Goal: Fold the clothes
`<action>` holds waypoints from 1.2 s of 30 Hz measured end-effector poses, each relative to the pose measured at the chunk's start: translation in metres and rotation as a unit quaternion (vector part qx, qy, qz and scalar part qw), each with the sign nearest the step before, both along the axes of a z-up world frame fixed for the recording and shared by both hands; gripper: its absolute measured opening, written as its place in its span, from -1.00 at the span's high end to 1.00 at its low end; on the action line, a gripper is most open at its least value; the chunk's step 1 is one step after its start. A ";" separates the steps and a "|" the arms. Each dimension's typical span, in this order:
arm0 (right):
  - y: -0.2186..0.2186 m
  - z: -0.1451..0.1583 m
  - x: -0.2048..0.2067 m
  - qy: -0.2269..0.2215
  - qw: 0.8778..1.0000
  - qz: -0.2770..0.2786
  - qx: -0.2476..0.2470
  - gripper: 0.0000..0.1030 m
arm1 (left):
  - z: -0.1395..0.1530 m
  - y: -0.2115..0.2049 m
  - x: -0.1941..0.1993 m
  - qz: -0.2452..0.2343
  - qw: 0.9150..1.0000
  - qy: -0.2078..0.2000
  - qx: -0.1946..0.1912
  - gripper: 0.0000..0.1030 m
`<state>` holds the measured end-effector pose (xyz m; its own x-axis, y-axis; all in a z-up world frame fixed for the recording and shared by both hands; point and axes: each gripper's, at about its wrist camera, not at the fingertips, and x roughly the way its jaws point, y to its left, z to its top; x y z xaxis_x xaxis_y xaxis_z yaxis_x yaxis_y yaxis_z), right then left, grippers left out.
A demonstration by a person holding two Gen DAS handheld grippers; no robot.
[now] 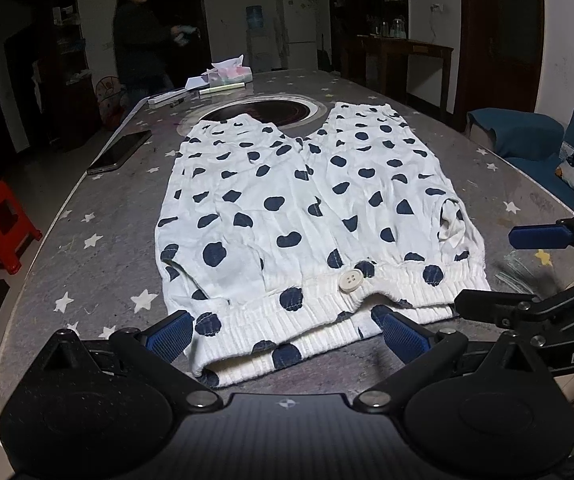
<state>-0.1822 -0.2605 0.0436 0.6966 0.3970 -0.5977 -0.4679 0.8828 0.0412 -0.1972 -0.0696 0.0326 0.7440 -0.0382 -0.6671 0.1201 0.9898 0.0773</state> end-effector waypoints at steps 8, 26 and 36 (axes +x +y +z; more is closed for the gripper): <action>-0.003 0.001 0.004 -0.001 1.000 -0.003 0.001 -0.84 | 0.000 -0.003 0.003 -0.003 1.000 0.002 0.002 -1.00; -0.015 0.002 0.023 0.004 1.000 -0.009 0.000 -0.84 | 0.003 -0.015 0.012 -0.024 1.000 0.005 0.002 -1.00; -0.035 0.005 0.049 0.003 1.000 -0.027 -0.011 -0.84 | 0.009 -0.040 0.016 -0.099 0.995 -0.001 -0.015 -1.00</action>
